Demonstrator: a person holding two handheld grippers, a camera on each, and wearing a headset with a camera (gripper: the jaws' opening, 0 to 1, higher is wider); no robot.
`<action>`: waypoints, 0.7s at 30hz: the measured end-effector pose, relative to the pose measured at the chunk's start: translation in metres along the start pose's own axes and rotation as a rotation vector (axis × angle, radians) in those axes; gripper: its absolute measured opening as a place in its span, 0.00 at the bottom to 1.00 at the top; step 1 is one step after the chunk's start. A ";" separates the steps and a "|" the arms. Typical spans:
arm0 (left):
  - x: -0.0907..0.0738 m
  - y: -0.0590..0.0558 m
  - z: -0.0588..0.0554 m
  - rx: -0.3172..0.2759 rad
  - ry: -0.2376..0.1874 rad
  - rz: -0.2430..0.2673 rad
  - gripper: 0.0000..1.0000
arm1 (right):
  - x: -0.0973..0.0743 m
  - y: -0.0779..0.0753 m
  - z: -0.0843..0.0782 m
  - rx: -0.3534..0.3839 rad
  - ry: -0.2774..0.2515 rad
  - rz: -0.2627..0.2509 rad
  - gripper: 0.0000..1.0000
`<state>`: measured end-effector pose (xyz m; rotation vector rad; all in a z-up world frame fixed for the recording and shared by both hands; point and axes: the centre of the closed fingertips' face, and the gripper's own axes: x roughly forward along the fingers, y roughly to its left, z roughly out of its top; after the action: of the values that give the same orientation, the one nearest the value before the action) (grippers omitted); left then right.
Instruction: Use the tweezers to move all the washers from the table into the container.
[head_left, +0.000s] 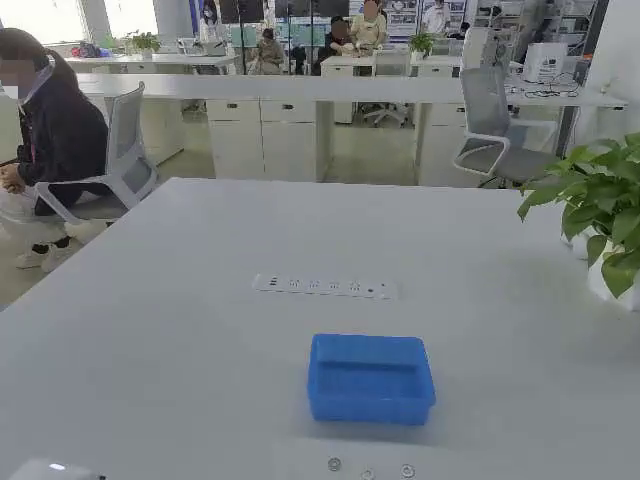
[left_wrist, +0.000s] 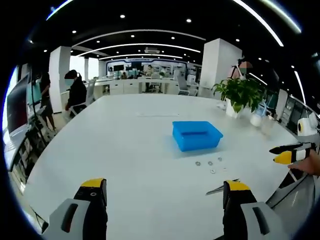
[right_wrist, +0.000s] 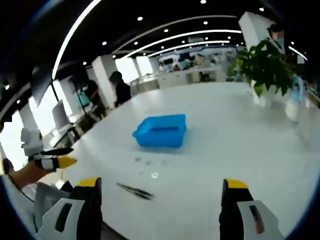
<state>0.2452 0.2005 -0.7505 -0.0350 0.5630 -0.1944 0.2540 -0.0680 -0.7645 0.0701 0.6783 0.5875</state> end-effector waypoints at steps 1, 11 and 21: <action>0.000 0.000 0.000 -0.003 -0.001 0.001 0.99 | 0.000 0.000 0.000 -0.001 0.000 0.001 0.99; -0.001 -0.002 0.000 -0.005 0.007 -0.005 0.99 | 0.000 -0.001 0.002 0.008 -0.007 0.002 0.99; -0.003 -0.005 0.002 0.009 0.004 -0.015 0.99 | 0.001 0.001 0.003 0.005 -0.009 0.010 0.99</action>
<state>0.2434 0.1957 -0.7467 -0.0298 0.5654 -0.2113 0.2557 -0.0662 -0.7624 0.0808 0.6709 0.5944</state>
